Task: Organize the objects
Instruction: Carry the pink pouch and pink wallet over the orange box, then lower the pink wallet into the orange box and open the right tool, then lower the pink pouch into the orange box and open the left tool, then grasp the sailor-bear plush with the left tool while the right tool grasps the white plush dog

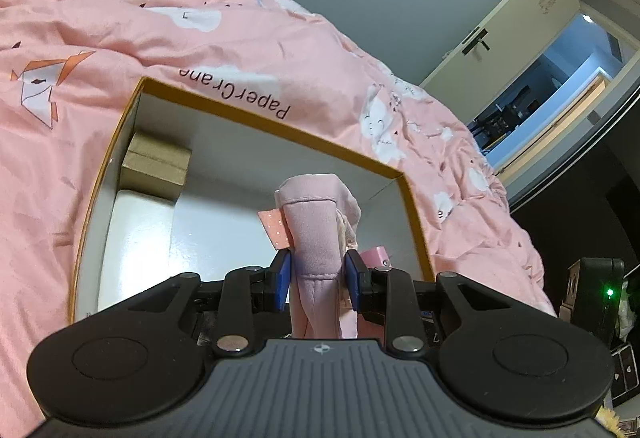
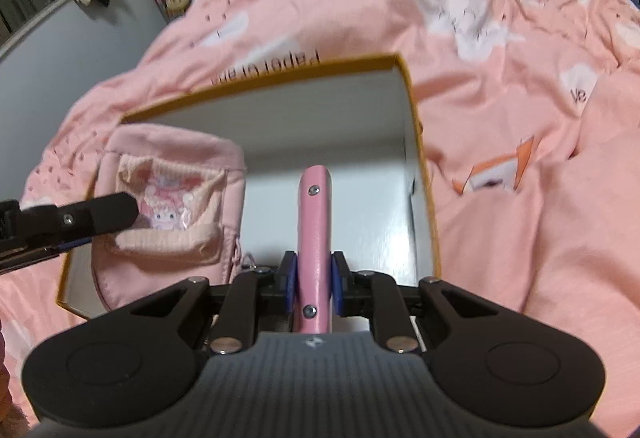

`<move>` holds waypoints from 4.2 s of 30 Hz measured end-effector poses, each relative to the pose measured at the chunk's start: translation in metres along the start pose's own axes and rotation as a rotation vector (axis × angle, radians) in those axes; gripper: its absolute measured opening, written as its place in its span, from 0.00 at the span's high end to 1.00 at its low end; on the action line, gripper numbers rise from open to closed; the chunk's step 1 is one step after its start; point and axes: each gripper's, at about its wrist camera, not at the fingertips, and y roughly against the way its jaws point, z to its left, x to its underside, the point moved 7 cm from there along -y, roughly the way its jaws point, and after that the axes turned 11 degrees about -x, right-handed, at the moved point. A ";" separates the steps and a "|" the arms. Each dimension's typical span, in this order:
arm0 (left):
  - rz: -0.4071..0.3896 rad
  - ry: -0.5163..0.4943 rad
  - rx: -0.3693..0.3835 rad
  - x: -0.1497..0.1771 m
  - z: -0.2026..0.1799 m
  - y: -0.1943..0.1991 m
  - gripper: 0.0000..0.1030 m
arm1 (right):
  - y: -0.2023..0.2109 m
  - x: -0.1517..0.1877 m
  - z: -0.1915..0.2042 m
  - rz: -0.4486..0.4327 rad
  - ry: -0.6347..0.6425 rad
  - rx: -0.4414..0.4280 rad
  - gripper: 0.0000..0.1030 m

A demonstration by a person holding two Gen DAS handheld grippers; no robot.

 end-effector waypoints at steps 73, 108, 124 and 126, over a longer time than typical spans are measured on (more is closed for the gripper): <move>0.152 -0.156 -0.110 0.046 -0.062 -0.067 0.50 | 0.062 0.007 -0.044 -0.300 0.058 0.161 0.28; 0.396 0.126 -0.244 0.176 0.046 0.040 0.42 | 0.044 0.135 0.055 0.063 0.176 -0.121 0.33; 0.447 0.114 -0.244 0.190 0.053 0.030 0.45 | 0.028 0.137 0.058 0.106 0.173 -0.144 0.33; 0.444 0.118 -0.238 0.191 0.054 0.031 0.47 | 0.027 0.137 0.059 0.108 0.174 -0.145 0.33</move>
